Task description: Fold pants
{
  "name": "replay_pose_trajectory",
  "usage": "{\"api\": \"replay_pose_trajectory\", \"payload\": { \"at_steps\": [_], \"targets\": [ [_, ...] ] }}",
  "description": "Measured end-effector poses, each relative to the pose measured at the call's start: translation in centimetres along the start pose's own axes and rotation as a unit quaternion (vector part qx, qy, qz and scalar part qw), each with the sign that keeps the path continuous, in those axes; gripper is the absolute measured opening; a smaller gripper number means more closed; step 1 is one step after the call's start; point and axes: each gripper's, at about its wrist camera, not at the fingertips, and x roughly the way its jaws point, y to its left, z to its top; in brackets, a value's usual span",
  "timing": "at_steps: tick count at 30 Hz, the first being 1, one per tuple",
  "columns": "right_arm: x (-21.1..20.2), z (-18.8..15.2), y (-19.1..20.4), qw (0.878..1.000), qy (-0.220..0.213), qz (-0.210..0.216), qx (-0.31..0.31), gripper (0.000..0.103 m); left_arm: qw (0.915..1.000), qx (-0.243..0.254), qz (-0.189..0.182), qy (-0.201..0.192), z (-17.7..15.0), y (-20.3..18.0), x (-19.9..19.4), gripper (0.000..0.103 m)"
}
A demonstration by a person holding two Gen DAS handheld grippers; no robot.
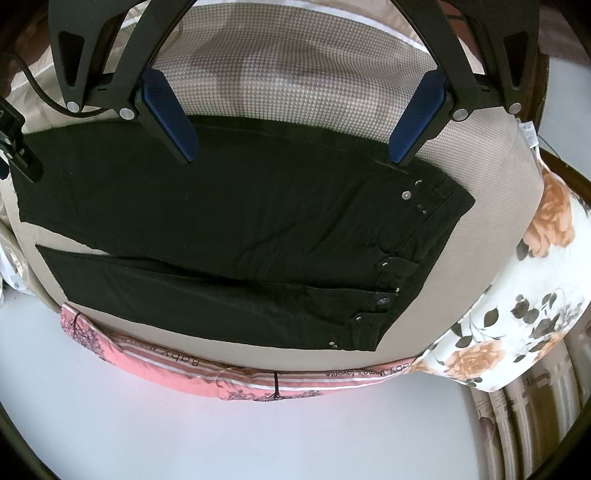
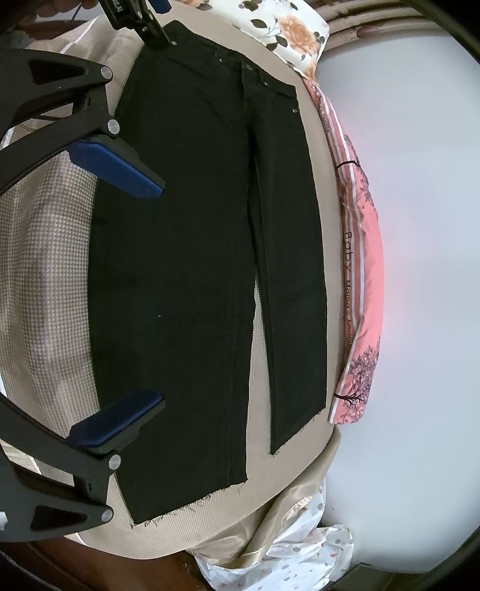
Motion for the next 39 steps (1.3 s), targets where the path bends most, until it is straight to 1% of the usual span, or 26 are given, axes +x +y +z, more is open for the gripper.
{"api": "replay_pose_trajectory", "payload": {
  "at_steps": [19, 39],
  "targets": [
    [0.1, -0.19, 0.41, 1.0, 0.003, 0.013, -0.005, 0.103, 1.0, 0.001, 0.0, 0.001, 0.02, -0.08, 0.09, 0.102],
    [0.17, -0.16, 0.93, 1.0, 0.003, 0.015, -0.013, 0.103, 1.0, 0.004, 0.002, -0.004, -0.05, -0.04, 0.0, 0.102]
  ]
}}
